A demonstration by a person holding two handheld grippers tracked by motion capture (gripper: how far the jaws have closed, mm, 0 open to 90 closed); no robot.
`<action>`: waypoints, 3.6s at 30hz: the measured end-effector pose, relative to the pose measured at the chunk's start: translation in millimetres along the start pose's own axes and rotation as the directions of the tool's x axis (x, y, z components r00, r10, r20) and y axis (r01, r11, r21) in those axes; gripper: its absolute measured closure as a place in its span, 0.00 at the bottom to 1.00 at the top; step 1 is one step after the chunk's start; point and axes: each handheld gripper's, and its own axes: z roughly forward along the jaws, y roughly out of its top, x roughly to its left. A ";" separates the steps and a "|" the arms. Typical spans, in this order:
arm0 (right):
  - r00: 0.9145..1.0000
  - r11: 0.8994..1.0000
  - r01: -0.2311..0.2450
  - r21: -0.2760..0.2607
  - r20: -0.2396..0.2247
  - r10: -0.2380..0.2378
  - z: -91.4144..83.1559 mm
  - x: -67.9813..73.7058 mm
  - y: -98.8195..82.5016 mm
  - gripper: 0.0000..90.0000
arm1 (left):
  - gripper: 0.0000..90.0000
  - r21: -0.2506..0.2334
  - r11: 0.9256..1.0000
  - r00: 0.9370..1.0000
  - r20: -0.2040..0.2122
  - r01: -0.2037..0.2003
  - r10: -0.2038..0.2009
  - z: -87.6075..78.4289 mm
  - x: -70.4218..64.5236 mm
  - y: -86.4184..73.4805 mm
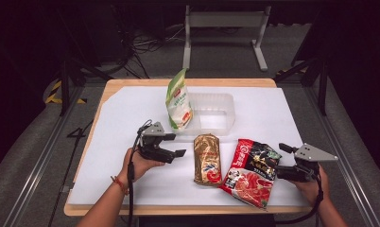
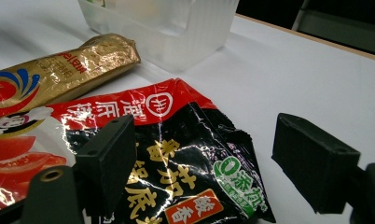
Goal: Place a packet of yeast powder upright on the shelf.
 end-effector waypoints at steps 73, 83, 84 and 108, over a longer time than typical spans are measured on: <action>1.000 1.000 0.004 0.015 -0.016 -0.003 -6.7 2.2 -6.0 0.24 | 0.97 0.118 0.992 0.999 -0.022 0.045 -0.043 41.6 2.9 6.2; 1.000 1.000 0.001 0.025 -0.018 -0.001 -5.2 2.6 -6.6 0.24 | 0.91 0.137 0.989 0.998 -0.034 0.063 -0.059 22.4 3.0 -17.8; 1.000 1.000 0.002 0.026 -0.020 -0.002 -4.7 3.1 -6.3 0.24 | 0.86 0.125 0.989 0.997 -0.032 0.075 -0.071 23.0 5.1 -18.0; 1.000 1.000 -0.019 0.019 -0.022 0.020 -4.5 -0.7 -6.6 0.23 | 0.44 0.123 0.980 0.982 0.087 0.156 -0.168 63.1 9.3 -4.3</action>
